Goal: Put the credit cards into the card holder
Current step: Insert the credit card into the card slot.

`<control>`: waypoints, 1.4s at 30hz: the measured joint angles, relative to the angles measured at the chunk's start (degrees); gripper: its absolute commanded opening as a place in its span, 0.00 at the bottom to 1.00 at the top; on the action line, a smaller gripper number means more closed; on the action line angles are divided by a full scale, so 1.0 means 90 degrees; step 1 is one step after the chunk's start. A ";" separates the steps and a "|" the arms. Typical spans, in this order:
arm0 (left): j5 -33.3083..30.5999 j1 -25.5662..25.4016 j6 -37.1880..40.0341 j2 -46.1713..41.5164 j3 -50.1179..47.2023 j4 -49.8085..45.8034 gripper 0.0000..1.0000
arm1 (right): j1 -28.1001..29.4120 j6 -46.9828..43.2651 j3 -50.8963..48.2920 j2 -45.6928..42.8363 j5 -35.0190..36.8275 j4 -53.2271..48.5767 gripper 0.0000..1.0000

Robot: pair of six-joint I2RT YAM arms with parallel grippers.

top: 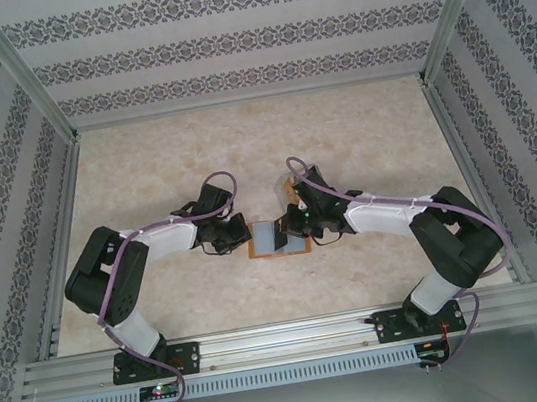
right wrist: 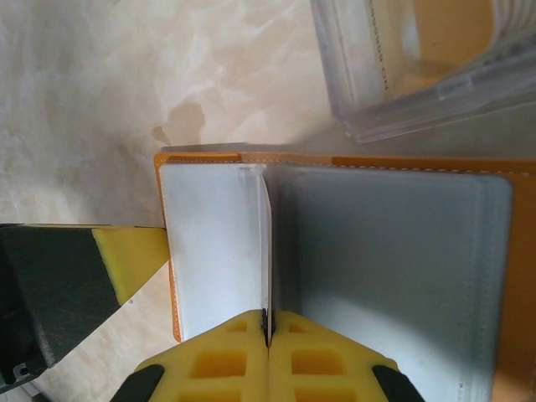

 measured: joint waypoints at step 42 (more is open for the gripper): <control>-0.0022 0.0002 0.0000 -0.0017 0.0000 -0.0017 0.00 | -0.0034 0.0325 -0.0041 0.0940 -0.0942 0.1547 0.13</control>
